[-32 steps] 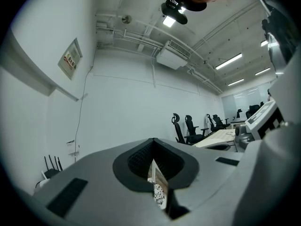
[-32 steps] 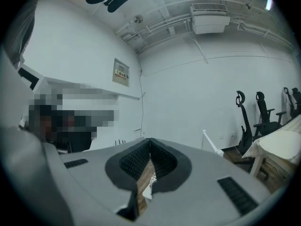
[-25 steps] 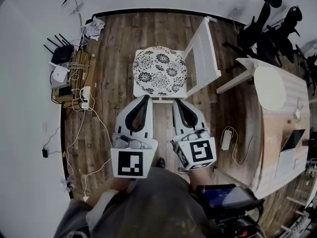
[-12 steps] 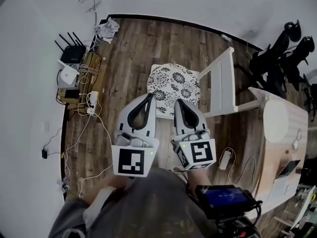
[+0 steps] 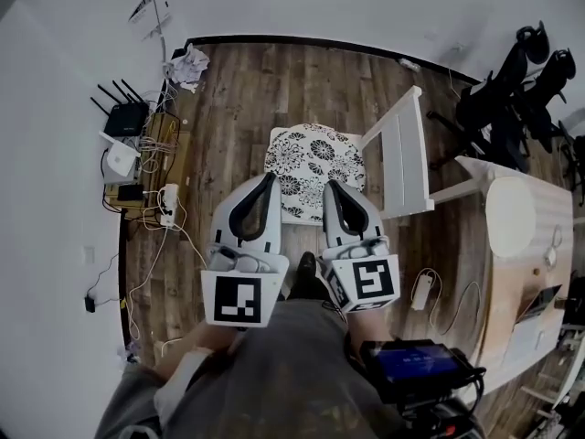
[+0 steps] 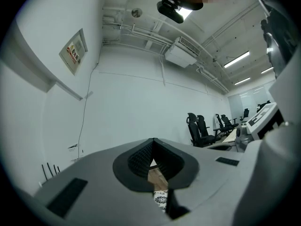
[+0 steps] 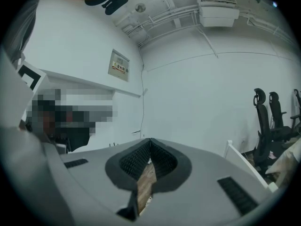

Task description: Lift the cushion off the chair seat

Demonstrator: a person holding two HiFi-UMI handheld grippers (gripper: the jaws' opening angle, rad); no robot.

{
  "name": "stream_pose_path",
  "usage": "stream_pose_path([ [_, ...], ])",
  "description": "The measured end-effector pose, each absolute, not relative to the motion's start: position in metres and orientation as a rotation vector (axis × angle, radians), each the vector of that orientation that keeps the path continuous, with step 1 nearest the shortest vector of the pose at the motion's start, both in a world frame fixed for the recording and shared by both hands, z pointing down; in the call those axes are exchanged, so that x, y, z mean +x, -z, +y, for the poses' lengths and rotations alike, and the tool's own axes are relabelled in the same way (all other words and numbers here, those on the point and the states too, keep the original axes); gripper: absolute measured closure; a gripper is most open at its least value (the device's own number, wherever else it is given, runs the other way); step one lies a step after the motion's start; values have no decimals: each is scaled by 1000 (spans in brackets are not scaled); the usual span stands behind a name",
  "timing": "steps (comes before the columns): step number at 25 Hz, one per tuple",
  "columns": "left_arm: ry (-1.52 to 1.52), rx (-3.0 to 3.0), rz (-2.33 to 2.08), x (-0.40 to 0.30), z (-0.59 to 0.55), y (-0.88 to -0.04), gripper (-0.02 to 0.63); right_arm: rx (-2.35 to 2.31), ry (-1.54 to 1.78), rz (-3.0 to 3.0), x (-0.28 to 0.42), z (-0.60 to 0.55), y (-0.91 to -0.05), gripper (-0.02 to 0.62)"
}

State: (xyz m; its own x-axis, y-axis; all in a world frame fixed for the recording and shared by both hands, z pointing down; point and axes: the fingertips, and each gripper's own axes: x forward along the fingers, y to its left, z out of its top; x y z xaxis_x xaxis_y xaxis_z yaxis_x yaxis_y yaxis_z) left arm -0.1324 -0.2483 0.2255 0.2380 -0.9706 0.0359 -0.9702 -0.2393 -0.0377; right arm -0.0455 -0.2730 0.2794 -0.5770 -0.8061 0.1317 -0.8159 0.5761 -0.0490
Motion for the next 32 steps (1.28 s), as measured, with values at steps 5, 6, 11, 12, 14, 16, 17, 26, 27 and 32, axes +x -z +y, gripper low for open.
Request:
stream_pose_path([
  [5, 71, -2499, 1912, -106, -261, -223, 600, 1415, -170, -2692, -17, -288, -280, 588],
  [6, 73, -2507, 1908, -100, -264, -225, 600, 1423, -161, -2692, -11, -291, -278, 588],
  [11, 65, -2535, 1875, -74, -281, -230, 600, 1464, -191, -2659, 16, -303, -287, 588],
  [12, 76, -2540, 1863, -70, -284, -232, 600, 1468, -206, -2648, 20, -303, -290, 588],
  [14, 107, -2554, 1858, -65, -289, -241, 600, 1469, -223, -2633, 25, -304, -297, 588],
  [16, 132, -2576, 1881, -65, -294, -255, 600, 1463, -227, -2626, 27, -305, -304, 588],
  [17, 140, -2587, 1892, -65, -296, -262, 600, 1459, -229, -2620, 28, -306, -309, 588],
  [26, 205, -2649, 1862, -56, -300, -317, 600, 1428, -285, -2595, 25, -317, -357, 588],
  [27, 203, -2649, 1871, -58, -301, -321, 600, 1422, -292, -2592, 24, -317, -363, 588],
  [32, 221, -2660, 1898, -63, -298, -339, 600, 1395, -337, -2566, 21, -310, -388, 588],
])
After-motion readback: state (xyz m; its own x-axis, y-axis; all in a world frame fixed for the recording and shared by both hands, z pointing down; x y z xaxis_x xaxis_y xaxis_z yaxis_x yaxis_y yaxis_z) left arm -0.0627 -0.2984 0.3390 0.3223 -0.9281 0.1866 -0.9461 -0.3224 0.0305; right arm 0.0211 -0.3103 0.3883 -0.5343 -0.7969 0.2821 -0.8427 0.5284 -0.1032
